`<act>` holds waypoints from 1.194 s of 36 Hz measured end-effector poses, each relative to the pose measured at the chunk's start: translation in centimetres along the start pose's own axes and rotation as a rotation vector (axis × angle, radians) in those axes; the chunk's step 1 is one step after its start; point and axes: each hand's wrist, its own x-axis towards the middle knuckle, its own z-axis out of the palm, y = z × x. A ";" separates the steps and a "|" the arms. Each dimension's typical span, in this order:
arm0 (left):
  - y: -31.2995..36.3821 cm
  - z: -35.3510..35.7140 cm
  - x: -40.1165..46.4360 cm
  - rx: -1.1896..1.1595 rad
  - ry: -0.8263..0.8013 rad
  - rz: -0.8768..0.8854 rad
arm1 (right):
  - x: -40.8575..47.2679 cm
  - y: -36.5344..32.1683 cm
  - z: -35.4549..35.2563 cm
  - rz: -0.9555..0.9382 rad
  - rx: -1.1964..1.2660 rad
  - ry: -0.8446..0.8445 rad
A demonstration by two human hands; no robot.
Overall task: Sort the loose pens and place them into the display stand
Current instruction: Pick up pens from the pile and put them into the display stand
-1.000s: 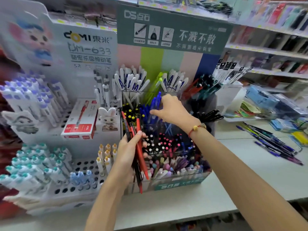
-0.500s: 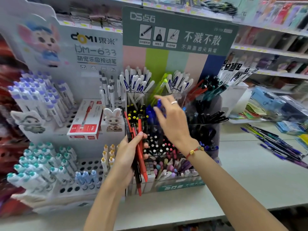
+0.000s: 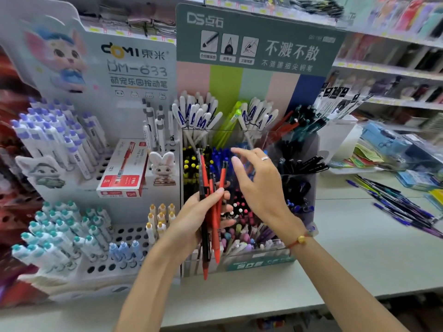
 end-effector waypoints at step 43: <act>1.0 8.8 7.0 0.215 -0.011 -0.057 | 8.4 6.6 -14.4 0.272 0.479 0.421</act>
